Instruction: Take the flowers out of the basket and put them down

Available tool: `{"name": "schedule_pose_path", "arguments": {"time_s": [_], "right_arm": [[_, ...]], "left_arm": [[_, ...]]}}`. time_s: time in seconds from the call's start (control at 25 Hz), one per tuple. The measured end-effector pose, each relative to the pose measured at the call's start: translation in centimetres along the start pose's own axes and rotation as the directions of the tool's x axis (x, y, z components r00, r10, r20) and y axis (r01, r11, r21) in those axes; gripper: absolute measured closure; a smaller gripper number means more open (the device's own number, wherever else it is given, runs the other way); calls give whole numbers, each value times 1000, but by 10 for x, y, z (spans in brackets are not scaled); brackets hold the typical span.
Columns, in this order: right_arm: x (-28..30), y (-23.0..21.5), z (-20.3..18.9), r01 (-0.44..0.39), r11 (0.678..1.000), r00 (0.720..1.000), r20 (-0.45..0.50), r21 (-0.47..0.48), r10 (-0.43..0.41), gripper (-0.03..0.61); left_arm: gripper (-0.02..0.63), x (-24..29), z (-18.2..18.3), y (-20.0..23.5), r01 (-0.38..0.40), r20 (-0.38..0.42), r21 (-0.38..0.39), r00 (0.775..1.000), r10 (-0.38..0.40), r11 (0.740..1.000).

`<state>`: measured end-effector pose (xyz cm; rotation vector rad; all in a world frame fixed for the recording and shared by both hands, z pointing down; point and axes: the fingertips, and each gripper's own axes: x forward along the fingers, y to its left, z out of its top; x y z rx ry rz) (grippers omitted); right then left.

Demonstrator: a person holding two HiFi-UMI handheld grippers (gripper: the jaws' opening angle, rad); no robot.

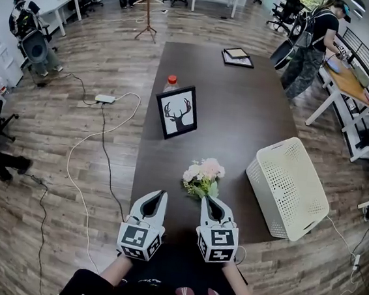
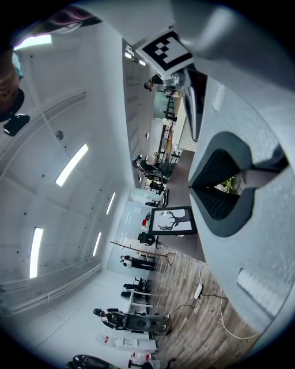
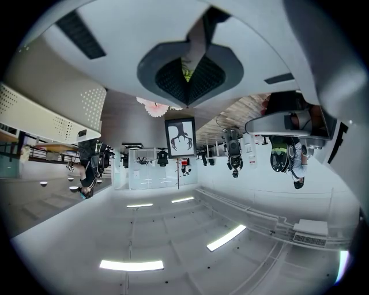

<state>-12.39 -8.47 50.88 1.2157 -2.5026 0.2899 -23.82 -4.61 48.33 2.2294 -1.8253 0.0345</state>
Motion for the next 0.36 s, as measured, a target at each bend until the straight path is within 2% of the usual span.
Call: {"name": "schedule_pose_path", "arguments": {"time_s": [0.36], "right_arm": [[-4, 2, 0, 4, 1000, 1000, 10, 7, -4, 572]], "left_arm": [[604, -4, 1, 0, 2, -3, 5, 1000, -2, 1000]]}}
